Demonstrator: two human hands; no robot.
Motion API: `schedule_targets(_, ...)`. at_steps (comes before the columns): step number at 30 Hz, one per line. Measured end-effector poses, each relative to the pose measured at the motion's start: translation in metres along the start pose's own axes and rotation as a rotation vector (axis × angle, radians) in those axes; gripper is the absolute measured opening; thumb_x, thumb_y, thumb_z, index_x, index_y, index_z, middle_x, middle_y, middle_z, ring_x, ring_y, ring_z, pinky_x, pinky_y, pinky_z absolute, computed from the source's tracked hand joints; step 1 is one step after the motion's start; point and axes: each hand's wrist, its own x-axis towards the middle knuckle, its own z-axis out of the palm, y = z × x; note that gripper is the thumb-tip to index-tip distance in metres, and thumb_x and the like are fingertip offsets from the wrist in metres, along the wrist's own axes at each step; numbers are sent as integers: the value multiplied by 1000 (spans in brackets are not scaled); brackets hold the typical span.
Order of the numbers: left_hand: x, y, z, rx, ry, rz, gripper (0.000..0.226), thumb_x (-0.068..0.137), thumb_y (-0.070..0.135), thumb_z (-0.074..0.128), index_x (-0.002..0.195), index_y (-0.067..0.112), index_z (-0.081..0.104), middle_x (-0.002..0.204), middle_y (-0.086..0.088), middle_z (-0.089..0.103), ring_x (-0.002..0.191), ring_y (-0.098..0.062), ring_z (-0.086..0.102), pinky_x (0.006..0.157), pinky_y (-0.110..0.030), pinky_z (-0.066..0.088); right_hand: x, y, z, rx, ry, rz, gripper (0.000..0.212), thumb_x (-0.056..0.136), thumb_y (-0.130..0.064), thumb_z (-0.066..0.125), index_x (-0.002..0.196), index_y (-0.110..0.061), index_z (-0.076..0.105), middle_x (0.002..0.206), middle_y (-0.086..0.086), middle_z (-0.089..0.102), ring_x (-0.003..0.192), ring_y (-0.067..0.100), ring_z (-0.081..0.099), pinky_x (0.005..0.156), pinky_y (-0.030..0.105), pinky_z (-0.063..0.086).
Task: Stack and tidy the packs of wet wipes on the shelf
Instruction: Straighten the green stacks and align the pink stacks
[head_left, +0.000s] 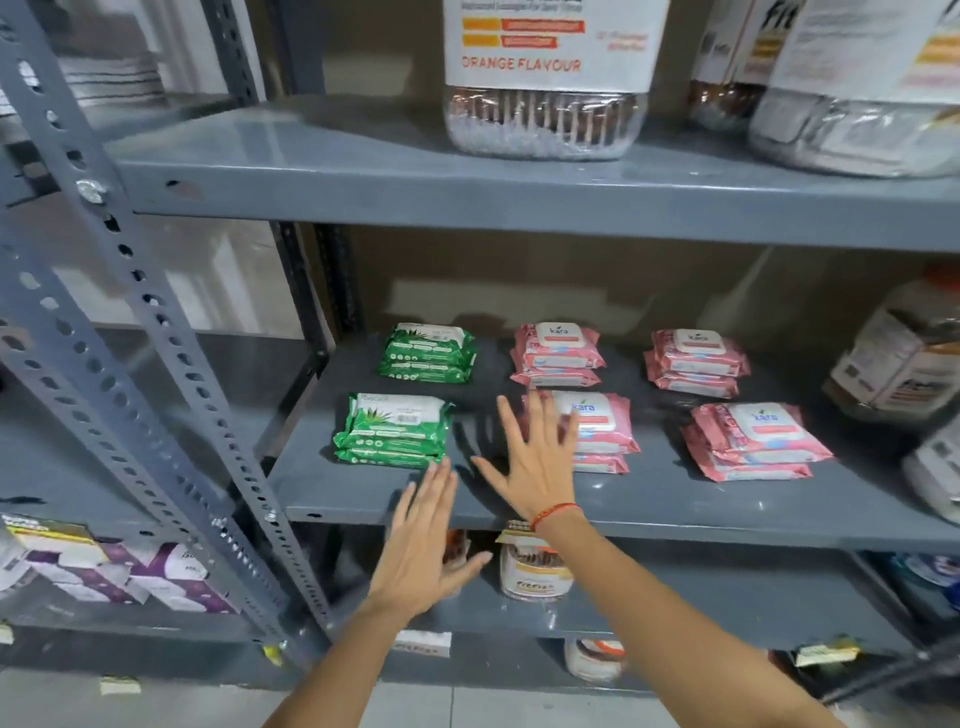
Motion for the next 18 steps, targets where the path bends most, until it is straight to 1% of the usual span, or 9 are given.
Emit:
schedule_targets(3, 17, 24, 3, 46, -37, 73, 88, 88, 67, 33, 146, 4, 14, 155, -11, 8, 144, -24, 6, 115, -31, -5, -14, 31, -3, -27, -54, 69, 86, 68, -64, 67, 137, -16, 49, 141, 24, 45, 130, 44, 43, 98, 70, 30)
schedule_targets(5, 23, 30, 6, 62, -46, 66, 82, 89, 63, 29, 145, 4, 17, 154, -11, 11, 143, -27, 9, 116, -33, -3, -20, 43, -6, -36, -80, 76, 89, 65, -65, 69, 137, -15, 50, 140, 25, 46, 129, 44, 43, 97, 70, 31)
schedule_targets(6, 25, 31, 6, 66, -53, 49, 80, 90, 61, 26, 144, 3, 22, 153, -12, 17, 141, -28, 15, 116, -37, 2, -23, 48, -7, -42, -87, 74, 90, 65, -66, 69, 137, -16, 49, 140, 25, 46, 129, 44, 43, 97, 70, 31)
schedule_targets(8, 25, 33, 7, 93, -86, 8, 77, 91, 60, 18, 139, 1, 37, 146, -14, 37, 135, -28, 33, 110, -44, 26, -24, 55, -10, -53, -106, 74, 92, 65, -69, 66, 140, -19, 45, 141, 25, 45, 131, 44, 42, 98, 69, 31)
schedule_targets(9, 23, 31, 8, 113, -106, -6, 79, 92, 59, 13, 135, 1, 42, 142, -15, 44, 131, -28, 41, 107, -42, 32, -25, 57, -9, -60, -108, 70, 92, 66, -70, 65, 141, -21, 44, 141, 25, 45, 131, 43, 41, 99, 69, 30)
schedule_targets(10, 21, 30, 8, 120, -130, -9, 80, 92, 59, 8, 133, 0, 45, 139, -15, 47, 129, -28, 44, 108, -38, 29, -24, 59, -8, -64, -103, 67, 91, 67, -70, 64, 141, -22, 43, 141, 24, 46, 132, 43, 41, 99, 68, 30)
schedule_targets(12, 19, 27, 10, 107, -133, 0, 82, 92, 59, 7, 134, -1, 44, 140, -16, 45, 129, -30, 43, 112, -34, 13, -22, 62, -8, -67, -110, 63, 86, 71, -70, 59, 140, -23, 44, 141, 23, 47, 132, 42, 42, 100, 68, 29)
schedule_targets(14, 20, 26, 11, 99, -119, 0, 81, 92, 60, 9, 135, 0, 42, 142, -16, 43, 131, -31, 40, 111, -30, 4, -18, 66, -6, -79, -121, 54, 80, 77, -72, 46, 141, -25, 42, 142, 21, 46, 133, 40, 41, 102, 67, 28)
schedule_targets(18, 19, 29, 12, 93, -143, -33, 79, 92, 59, 13, 135, 0, 43, 142, -15, 44, 130, -30, 41, 110, -28, 1, -12, 71, -1, -68, -119, 33, 78, 81, -72, 28, 142, -25, 41, 145, 20, 42, 134, 40, 38, 108, 65, 20)
